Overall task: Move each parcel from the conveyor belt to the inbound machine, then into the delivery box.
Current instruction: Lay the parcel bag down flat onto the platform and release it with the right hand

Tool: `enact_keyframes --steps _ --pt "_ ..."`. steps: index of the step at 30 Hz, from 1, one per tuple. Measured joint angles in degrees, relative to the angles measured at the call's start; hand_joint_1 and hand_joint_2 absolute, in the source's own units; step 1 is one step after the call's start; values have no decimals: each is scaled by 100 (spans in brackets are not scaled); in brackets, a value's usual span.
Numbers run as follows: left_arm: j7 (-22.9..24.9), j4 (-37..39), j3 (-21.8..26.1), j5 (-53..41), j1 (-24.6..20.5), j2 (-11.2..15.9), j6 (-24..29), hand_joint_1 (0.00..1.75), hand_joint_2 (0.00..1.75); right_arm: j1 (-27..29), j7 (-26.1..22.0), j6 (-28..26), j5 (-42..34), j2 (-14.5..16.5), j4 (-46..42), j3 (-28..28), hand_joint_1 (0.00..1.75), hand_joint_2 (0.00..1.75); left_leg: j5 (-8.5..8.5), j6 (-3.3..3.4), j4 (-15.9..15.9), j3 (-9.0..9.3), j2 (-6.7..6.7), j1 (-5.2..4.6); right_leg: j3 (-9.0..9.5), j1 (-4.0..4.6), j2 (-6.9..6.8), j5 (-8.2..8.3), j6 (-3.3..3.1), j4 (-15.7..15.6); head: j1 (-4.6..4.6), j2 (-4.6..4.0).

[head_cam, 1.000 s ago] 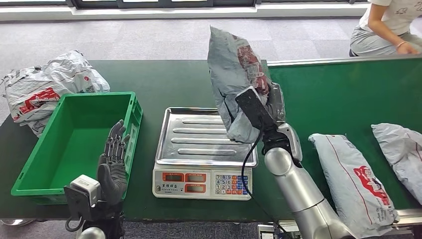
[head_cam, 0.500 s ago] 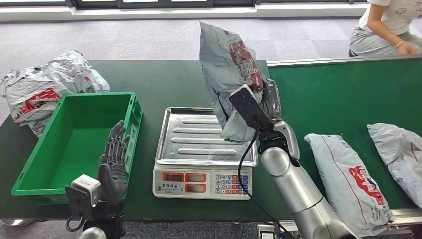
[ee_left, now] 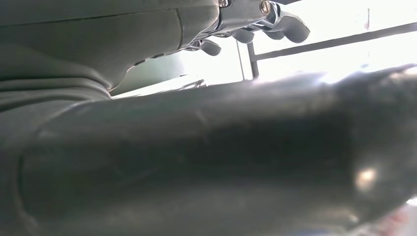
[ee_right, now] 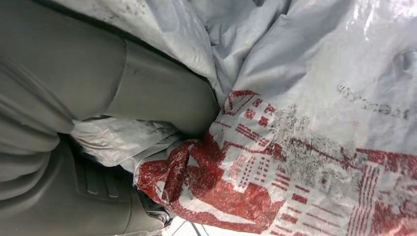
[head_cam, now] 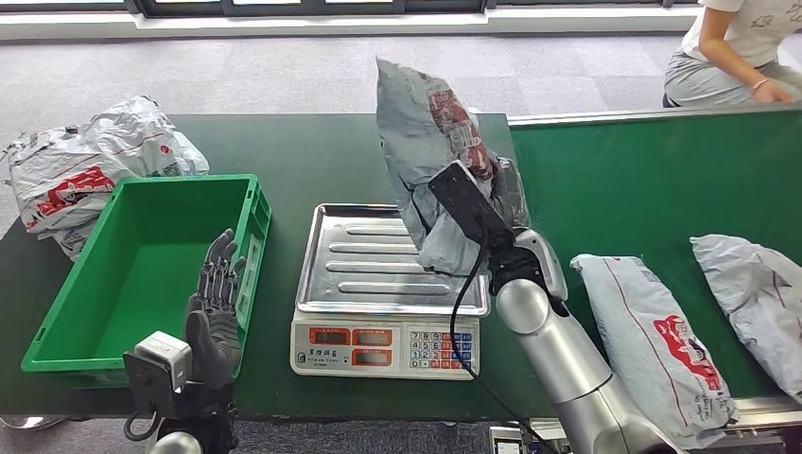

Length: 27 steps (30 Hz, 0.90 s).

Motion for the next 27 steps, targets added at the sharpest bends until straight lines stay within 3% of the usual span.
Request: enact_keyframes --steps 5,12,20,27 --pt "93 -46 -8 -30 2 -25 8 0 0 -12 -152 87 -54 17 597 0 175 175 1 1 0 -3 -1 0 0 -1 0 2 -1 0 1 0" --pt "171 -58 -39 -78 -54 -89 9 0 0 -110 -275 63 -203 306 1192 7 175 175 2 -2 0 -4 1 0 -5 3 1 3 -3 0 0 0" --pt "209 -39 -56 -112 -162 -96 -30 0 0 -120 -281 61 -262 508 1496 9 175 175 3 -3 -1 -7 1 1 -7 1 0 3 -3 0 0 0" --pt "185 44 -97 -112 -219 -120 -86 0 0 -121 -583 74 -487 694 1687 47 175 175 3 -2 0 -7 2 1 -9 2 2 3 -3 0 1 0"
